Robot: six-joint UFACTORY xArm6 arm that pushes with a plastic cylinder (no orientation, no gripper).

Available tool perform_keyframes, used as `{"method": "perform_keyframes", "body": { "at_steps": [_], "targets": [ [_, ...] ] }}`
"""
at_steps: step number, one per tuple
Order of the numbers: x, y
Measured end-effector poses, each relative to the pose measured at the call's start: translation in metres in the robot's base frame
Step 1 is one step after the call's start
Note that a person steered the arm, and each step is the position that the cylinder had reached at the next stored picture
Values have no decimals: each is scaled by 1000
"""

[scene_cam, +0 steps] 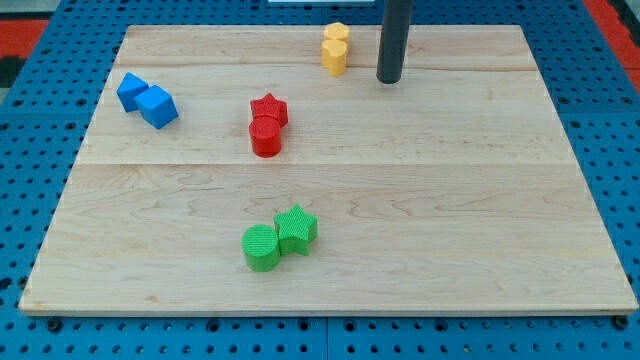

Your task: Separate the red circle from the red star

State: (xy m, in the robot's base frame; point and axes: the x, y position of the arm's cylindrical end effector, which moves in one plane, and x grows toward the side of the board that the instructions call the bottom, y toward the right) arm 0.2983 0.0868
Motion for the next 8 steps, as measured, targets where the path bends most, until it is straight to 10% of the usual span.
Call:
{"method": "perform_keyframes", "body": {
  "at_steps": [2,6,8],
  "targets": [
    [47,0],
    [92,-244],
    [122,-252]
  ]
}}
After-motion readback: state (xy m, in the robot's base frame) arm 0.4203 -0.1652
